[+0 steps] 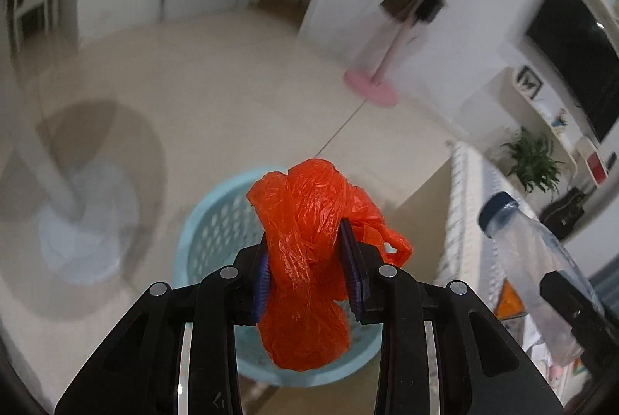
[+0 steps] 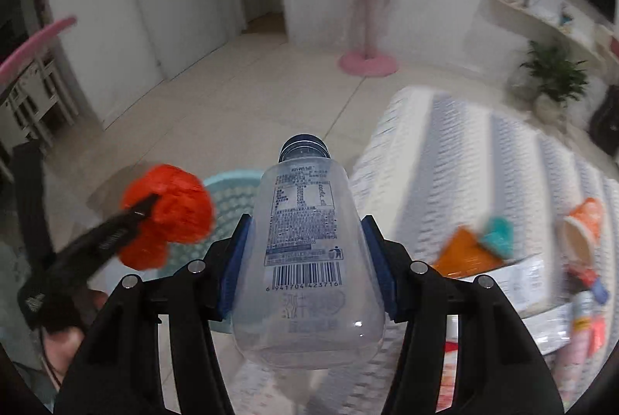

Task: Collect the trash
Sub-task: 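Carry the bag and bottle to the blue basket and release both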

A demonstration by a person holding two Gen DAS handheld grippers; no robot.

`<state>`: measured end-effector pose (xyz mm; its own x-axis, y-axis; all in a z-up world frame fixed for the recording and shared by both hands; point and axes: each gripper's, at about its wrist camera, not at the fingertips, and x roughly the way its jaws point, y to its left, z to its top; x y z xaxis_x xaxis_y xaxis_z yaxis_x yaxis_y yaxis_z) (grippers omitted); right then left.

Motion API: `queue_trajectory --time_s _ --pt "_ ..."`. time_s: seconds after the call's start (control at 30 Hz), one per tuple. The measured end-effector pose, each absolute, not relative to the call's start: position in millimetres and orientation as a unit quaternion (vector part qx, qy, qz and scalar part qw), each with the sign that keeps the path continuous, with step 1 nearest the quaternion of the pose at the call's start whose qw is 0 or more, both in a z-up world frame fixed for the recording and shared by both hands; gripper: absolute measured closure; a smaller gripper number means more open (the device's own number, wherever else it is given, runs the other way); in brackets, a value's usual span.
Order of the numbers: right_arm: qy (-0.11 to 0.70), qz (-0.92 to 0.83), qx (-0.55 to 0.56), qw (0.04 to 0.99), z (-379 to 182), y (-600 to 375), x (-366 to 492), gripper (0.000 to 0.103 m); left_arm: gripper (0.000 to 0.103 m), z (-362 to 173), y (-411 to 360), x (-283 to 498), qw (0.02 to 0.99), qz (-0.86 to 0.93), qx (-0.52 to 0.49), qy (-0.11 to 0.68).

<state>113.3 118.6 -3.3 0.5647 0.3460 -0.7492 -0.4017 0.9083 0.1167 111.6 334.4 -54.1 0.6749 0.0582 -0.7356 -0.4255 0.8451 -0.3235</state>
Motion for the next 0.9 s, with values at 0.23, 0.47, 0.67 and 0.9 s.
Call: queue_trajectory --time_s 0.23,0.47,0.67,0.9 --pt "0.458 0.226 -0.064 0.857 -48.6 173.6 122.8 0.05 0.069 -76.2 350.5 114.0 0.862 0.146 -0.25 0.415" --pt "0.462 0.242 -0.038 0.852 -59.1 173.7 128.8 0.049 0.045 -64.8 344.8 104.1 0.871 0.145 -0.245 0.401" --pt "0.447 0.244 -0.019 0.861 -46.0 151.3 117.3 0.049 0.044 -46.6 331.3 96.1 0.887 0.125 -0.24 0.374" --pt "0.404 0.231 -0.006 0.885 -8.3 100.6 87.4 0.049 0.037 -7.6 278.5 72.3 0.921 0.044 -0.219 0.319"
